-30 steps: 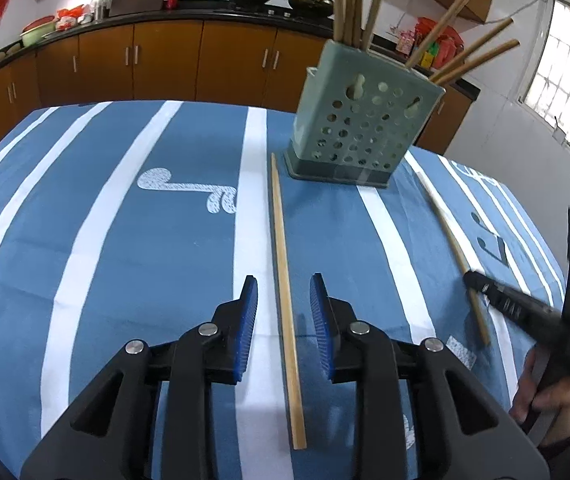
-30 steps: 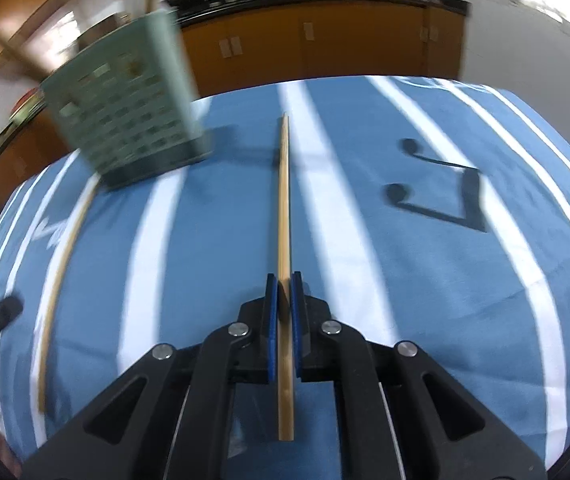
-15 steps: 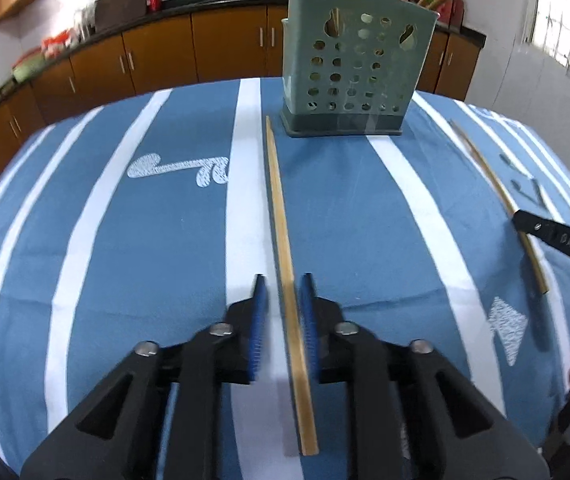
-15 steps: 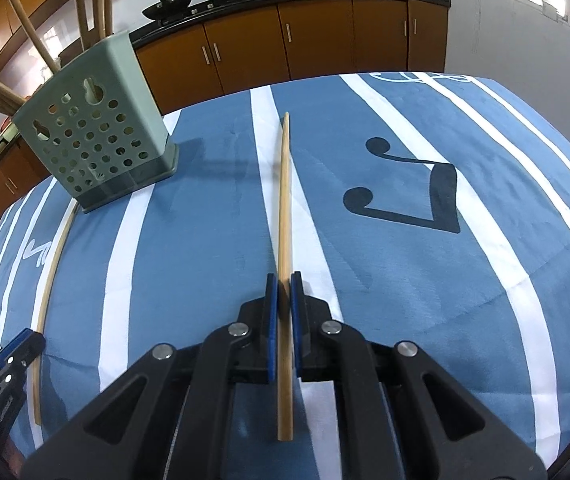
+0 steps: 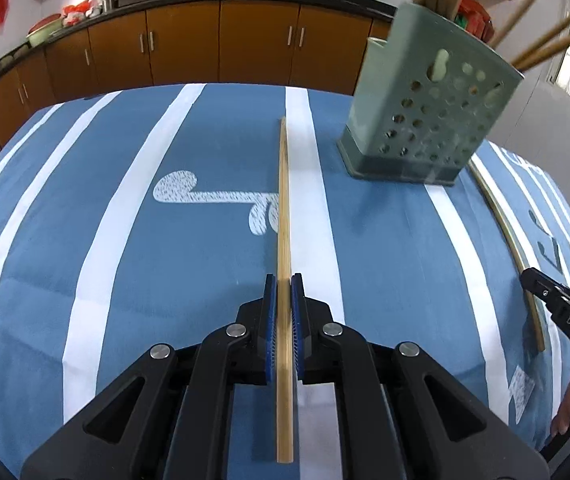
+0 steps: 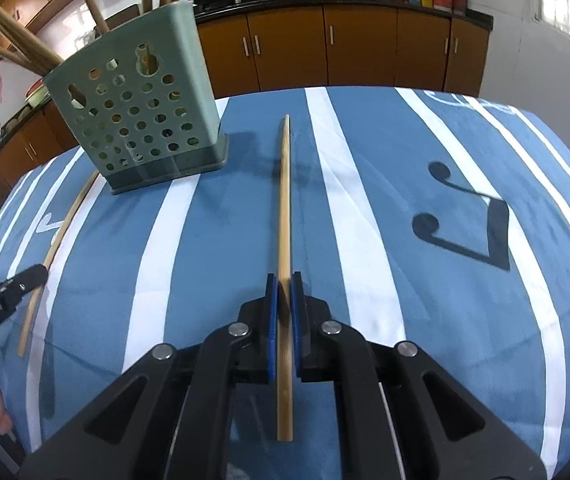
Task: Organize utensils
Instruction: 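Close the right tool on a chopstick while the left tool grasps another chopstick, then hold both grasped wooden chopsticks on the table, then begin lifting them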
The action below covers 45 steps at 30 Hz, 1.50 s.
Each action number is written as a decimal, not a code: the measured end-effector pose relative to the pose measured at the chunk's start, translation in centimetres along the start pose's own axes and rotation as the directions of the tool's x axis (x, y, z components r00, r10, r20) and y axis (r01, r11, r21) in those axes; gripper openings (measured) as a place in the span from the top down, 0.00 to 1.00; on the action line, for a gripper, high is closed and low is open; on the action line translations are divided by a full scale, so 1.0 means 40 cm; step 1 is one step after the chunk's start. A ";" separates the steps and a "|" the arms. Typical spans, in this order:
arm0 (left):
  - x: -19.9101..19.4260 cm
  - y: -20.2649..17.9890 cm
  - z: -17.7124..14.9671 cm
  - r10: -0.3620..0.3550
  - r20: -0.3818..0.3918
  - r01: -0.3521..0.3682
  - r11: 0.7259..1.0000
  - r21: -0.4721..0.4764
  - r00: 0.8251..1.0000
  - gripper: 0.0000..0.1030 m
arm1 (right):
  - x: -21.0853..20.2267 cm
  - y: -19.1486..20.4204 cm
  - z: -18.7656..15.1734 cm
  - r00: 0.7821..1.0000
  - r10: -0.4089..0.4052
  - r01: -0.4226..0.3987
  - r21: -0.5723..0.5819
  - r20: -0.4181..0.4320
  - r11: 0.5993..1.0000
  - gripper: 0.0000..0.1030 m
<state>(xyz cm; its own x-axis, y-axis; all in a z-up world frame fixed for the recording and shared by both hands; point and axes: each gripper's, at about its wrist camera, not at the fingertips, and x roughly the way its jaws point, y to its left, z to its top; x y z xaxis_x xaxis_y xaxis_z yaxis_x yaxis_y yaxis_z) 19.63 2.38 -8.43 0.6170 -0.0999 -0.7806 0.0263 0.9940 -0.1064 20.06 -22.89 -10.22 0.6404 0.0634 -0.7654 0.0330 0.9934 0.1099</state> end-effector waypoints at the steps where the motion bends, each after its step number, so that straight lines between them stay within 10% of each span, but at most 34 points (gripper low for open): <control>1: 0.000 0.002 -0.001 -0.003 0.006 0.003 1.000 -0.001 1.000 0.92 | 0.003 0.000 0.003 1.000 -0.004 0.004 -0.006 0.002 1.000 0.92; 45: -0.002 -0.005 -0.007 0.012 0.028 -0.013 1.000 0.022 1.000 0.91 | 0.009 0.007 0.005 1.000 -0.020 0.021 -0.032 0.012 0.999 0.91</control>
<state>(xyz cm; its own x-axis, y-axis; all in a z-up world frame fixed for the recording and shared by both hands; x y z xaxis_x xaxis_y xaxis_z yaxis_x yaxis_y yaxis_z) 19.35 2.15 -8.53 0.6390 -0.0865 -0.7644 0.0353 0.9959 -0.0832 20.44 -22.61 -10.36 0.6488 0.0420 -0.7598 0.0218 0.9970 0.0738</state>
